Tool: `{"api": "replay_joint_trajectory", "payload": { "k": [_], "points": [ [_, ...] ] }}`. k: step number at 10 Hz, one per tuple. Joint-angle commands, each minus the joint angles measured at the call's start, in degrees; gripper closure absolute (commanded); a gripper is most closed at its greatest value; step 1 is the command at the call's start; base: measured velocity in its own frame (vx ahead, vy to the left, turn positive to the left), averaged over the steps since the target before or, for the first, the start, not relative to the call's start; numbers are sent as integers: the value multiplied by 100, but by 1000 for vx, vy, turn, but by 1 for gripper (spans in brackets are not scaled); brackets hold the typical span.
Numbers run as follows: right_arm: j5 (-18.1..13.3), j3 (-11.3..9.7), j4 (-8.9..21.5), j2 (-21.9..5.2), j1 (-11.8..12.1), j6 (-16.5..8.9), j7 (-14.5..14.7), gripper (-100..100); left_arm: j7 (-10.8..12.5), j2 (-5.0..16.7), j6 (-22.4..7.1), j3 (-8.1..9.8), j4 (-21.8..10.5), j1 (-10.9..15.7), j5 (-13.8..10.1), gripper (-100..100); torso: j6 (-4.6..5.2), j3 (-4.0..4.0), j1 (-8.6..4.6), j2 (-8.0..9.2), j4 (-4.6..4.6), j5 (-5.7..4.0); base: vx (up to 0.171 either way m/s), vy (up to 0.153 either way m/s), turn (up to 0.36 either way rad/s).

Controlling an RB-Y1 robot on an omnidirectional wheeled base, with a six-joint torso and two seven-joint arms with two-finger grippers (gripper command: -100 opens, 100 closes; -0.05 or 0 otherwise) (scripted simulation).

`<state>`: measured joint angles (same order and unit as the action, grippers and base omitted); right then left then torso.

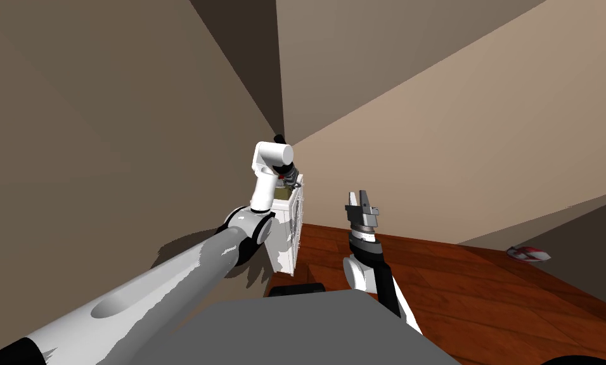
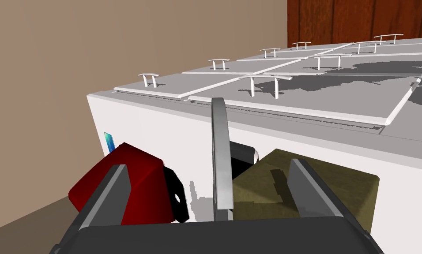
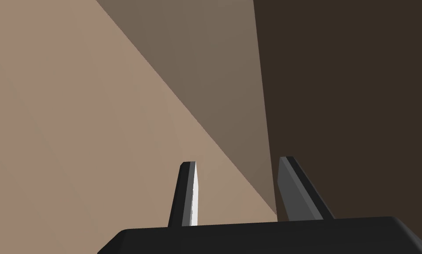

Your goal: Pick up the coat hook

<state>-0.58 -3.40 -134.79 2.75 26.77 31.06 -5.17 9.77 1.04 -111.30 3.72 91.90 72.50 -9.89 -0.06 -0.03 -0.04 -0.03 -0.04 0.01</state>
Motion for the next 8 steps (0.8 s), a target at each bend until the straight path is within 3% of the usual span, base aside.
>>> {"api": "replay_joint_trajectory", "payload": {
  "k": [1, 5, 6, 7, 8],
  "points": [
    [0, 0, 0, 0, 0, 0, 0, 0, 0, 0, 0, 0, 0, 0, 0, 100, 0, 0, 0, 0, 0, 0, 0, 0, 0],
    [0, 0, 0, 0, 0, 0, 0, 0, 4, -1, -8, 2, -4, -4, 0, 100, 1, 6, 5, 7, 5, 1, 0, 0, 0],
    [0, 0, 0, 0, 0, 0, 0, 0, 4, -1, -10, 2, -5, -5, 0, 0, 1, 8, 5, 8, 7, 1, 0, 0, 0],
    [0, 0, 0, 0, 0, 0, 0, 0, 37, 5, -196, 40, 91, 110, -26, 100, 1, 9, 5, 10, 8, 1, -11, 19, 23],
    [0, 0, 0, 0, 0, 0, 0, 0, 50, 6, -268, 53, 132, 144, -35, 100, 0, 15, 11, 17, 12, 2, -20, 27, 10]
  ]
}}
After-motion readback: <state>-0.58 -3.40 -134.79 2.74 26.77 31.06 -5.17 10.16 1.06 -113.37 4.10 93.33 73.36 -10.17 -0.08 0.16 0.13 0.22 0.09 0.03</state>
